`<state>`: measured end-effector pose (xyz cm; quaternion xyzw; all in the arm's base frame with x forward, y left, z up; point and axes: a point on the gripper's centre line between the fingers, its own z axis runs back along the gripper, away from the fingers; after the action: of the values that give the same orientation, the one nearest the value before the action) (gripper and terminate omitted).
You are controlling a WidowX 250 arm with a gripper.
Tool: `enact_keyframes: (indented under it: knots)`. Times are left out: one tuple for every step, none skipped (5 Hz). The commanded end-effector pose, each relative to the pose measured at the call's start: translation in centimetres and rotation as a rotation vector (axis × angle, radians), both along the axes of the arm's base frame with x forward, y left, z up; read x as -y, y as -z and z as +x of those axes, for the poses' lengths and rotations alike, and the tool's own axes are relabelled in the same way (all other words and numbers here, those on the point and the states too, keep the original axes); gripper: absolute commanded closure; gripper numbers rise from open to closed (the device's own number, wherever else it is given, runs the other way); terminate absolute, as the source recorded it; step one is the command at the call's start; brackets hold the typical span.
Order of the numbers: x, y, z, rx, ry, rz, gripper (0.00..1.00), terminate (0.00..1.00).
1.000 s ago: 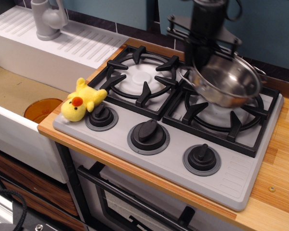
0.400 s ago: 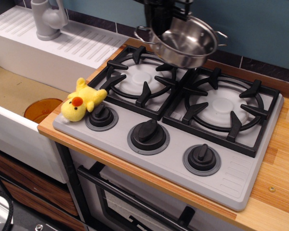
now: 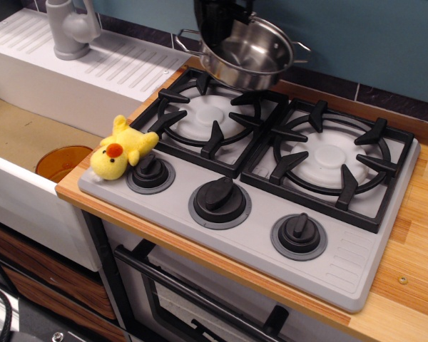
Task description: Put pot or pan on stove and put stuffedduck in pot or pan
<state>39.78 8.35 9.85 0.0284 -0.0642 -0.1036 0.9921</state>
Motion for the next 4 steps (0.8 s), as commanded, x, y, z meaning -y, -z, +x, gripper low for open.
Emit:
enact_keyframes:
  knots:
    - [-2.3, -1.4, 0.3, 0.063, 0.01, 0.015, 1.0, 0.0]
    - [-3.0, -0.7, -0.5, 0.068, 0.007, 0.014, 1.0, 0.0]
    - [-3.1, 0.6, -1.2, 0.075, 0.01, 0.0, 1.0, 0.0]
    - [-2.6, 1.5, -1.2, 0.097, 0.005, 0.001, 0.0, 0.0]
